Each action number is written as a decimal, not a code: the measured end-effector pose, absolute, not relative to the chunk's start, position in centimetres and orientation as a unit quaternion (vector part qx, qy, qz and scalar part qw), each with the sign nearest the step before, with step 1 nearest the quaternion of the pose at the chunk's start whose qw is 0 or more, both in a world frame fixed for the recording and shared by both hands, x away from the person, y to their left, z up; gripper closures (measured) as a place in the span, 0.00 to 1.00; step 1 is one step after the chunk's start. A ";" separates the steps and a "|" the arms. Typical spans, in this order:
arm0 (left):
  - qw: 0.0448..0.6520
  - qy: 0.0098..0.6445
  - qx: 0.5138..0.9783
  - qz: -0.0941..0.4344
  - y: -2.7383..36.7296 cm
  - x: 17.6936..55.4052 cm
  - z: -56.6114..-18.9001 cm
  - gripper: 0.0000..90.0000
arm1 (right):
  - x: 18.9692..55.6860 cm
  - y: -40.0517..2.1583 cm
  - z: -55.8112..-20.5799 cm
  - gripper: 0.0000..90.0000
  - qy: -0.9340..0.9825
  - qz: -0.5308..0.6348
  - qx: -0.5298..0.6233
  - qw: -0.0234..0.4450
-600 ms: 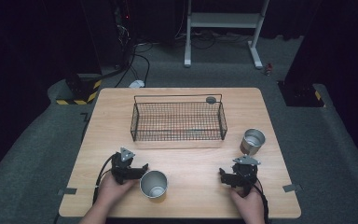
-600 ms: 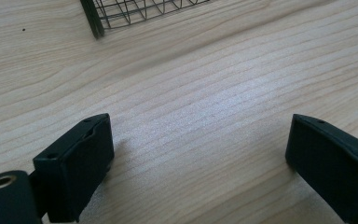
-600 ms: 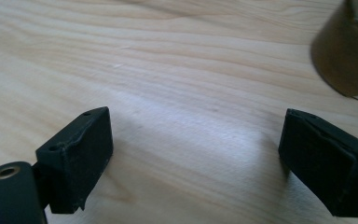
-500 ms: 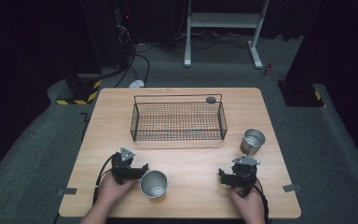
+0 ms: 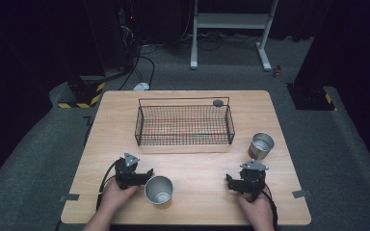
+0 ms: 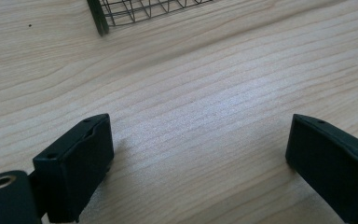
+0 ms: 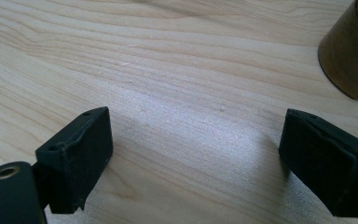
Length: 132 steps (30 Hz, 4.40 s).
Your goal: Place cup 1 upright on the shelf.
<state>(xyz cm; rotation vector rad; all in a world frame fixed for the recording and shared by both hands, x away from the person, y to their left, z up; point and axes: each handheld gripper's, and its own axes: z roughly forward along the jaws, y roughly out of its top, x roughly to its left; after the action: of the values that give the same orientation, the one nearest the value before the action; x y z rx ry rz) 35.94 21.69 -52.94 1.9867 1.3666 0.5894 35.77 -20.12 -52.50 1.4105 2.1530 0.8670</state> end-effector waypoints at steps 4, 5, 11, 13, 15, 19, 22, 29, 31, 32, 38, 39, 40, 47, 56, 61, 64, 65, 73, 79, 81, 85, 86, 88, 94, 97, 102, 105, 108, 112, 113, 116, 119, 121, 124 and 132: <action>0.320 0.530 0.752 0.227 21.5 35.9 -52.9 0.08 | 35.8 -20.1 -52.5 0.11 0.775 0.312 0.506 0.212; 0.320 0.530 0.751 0.227 21.5 35.9 -52.9 0.08 | 35.8 -20.1 -52.5 0.11 0.775 0.312 0.507 0.212; 0.321 0.521 0.754 0.241 21.7 35.5 -52.7 0.13 | 35.8 -20.1 -52.5 0.11 0.775 0.312 0.507 0.212; 0.326 0.516 0.754 0.242 21.9 35.4 -52.4 0.14 | 35.8 -20.1 -52.5 0.11 0.775 0.312 0.507 0.212; 0.331 0.516 0.751 0.247 21.9 35.4 -52.1 0.15 | 35.8 -20.1 -52.5 0.11 0.775 0.312 0.507 0.212; 0.326 0.506 0.750 0.274 21.9 35.4 -51.2 0.17 | 35.8 -20.1 -52.5 0.11 0.775 0.312 0.506 0.212; 0.337 0.503 0.747 0.273 22.1 35.2 -50.9 0.17 | 35.8 -20.1 -52.5 0.11 0.775 0.312 0.507 0.212; 0.347 0.486 0.747 0.292 22.9 34.7 -50.0 0.17 | 35.8 -20.1 -52.5 0.11 0.775 0.313 0.507 0.211; 0.359 0.483 0.740 0.301 23.1 34.6 -49.4 0.17 | 35.8 -20.1 -52.5 0.11 0.776 0.313 0.506 0.212; 0.368 0.482 0.736 0.301 23.2 34.5 -49.1 0.17 | 35.8 -20.1 -52.5 0.11 0.775 0.312 0.506 0.212; 0.403 0.480 0.725 0.286 23.2 34.4 -48.2 0.17 | 35.6 -20.0 -52.5 0.11 0.773 0.311 0.510 0.214; 0.399 0.474 0.729 0.290 23.1 34.3 -48.2 0.17 | 35.6 -20.0 -52.5 0.11 0.773 0.312 0.509 0.214; 0.396 0.469 0.734 0.290 23.0 34.1 -48.2 0.17 | 35.6 -20.0 -52.5 0.11 0.773 0.312 0.509 0.213; 0.401 0.457 0.731 0.309 23.0 33.4 -47.0 0.17 | 35.8 -20.0 -52.5 0.11 0.777 0.313 0.504 0.211; 0.424 0.450 0.725 0.304 24.1 32.9 -45.2 0.16 | 35.8 -20.0 -52.5 0.11 0.777 0.313 0.504 0.211; 0.442 0.441 0.724 0.292 24.4 32.1 -44.5 0.14 | 36.1 -19.9 -52.5 0.11 0.777 0.314 0.504 0.209; 0.468 0.426 0.724 0.273 24.5 31.6 -44.0 0.10 | 36.1 -19.9 -52.5 0.11 0.778 0.314 0.503 0.209; 0.478 0.421 0.723 0.268 24.4 31.4 -43.8 0.09 | 36.0 -19.9 -52.5 0.11 0.777 0.314 0.504 0.209; 0.520 0.383 0.727 0.234 23.5 30.5 -42.7 0.03 | 36.0 -19.9 -52.5 0.11 0.777 0.312 0.504 0.211; 0.531 0.357 0.740 0.207 22.3 29.5 -42.8 0.01 | 36.1 -19.9 -52.5 0.11 0.776 0.313 0.506 0.212; 0.531 0.349 0.743 0.210 21.8 29.2 -42.7 0.01 | 36.1 -19.9 -52.5 0.11 0.776 0.313 0.506 0.212; 0.543 0.333 0.746 0.196 20.8 29.1 -42.4 0.01 | 36.0 -19.8 -52.5 0.11 0.776 0.311 0.507 0.212; 0.545 0.330 0.746 0.194 20.5 29.1 -42.4 0.01 | 36.0 -19.8 -52.5 0.12 0.776 0.311 0.506 0.212; 0.548 0.325 0.746 0.190 20.1 28.8 -42.5 0.01 | 36.0 -19.9 -52.5 0.11 0.776 0.311 0.506 0.214; 0.532 0.309 0.767 0.182 18.7 28.2 -43.5 0.01 | 36.0 -19.9 -52.5 0.11 0.775 0.311 0.507 0.213; 0.535 0.303 0.768 0.177 18.2 27.9 -43.7 0.00 | 36.0 -19.9 -52.5 0.12 0.776 0.311 0.505 0.213; 0.526 0.294 0.777 0.181 17.5 27.9 -44.0 0.00 | 35.9 -19.9 -52.5 0.12 0.776 0.312 0.505 0.214; 0.521 0.292 0.781 0.181 17.3 27.8 -44.3 0.00 | 35.9 -19.9 -52.5 0.12 0.776 0.312 0.505 0.213; 0.516 0.290 0.785 0.182 17.3 27.7 -44.6 0.00 | 35.9 -19.9 -52.5 0.11 0.776 0.312 0.505 0.213; 0.512 0.294 0.789 0.169 17.6 27.3 -45.3 0.00 | 36.0 -19.9 -52.5 0.11 0.778 0.312 0.503 0.213; 0.512 0.294 0.789 0.169 17.6 27.3 -45.3 0.01 | 36.0 -19.9 -52.5 0.11 0.777 0.312 0.504 0.212; 0.516 0.299 0.788 0.153 17.9 27.2 -45.9 0.01 | 36.0 -19.8 -52.5 0.11 0.776 0.312 0.505 0.211; 0.516 0.297 0.789 0.152 17.8 27.1 -46.2 0.01 | 36.0 -19.8 -52.5 0.11 0.776 0.312 0.505 0.211; 0.515 0.296 0.790 0.152 17.7 27.1 -46.4 0.01 | 36.0 -19.8 -52.5 0.11 0.776 0.312 0.505 0.211; 0.509 0.291 0.795 0.155 17.5 27.0 -46.6 0.01 | 36.0 -19.8 -52.5 0.11 0.777 0.312 0.505 0.211; 0.505 0.291 0.797 0.157 17.5 26.8 -47.4 0.01 | 36.0 -19.8 -52.5 0.11 0.777 0.312 0.505 0.211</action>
<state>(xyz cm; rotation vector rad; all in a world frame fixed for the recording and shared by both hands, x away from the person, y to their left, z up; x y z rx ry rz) 26.81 17.50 -47.36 1.9246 0.7019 0.3785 36.01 -19.84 -52.50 1.4029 2.1581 0.8659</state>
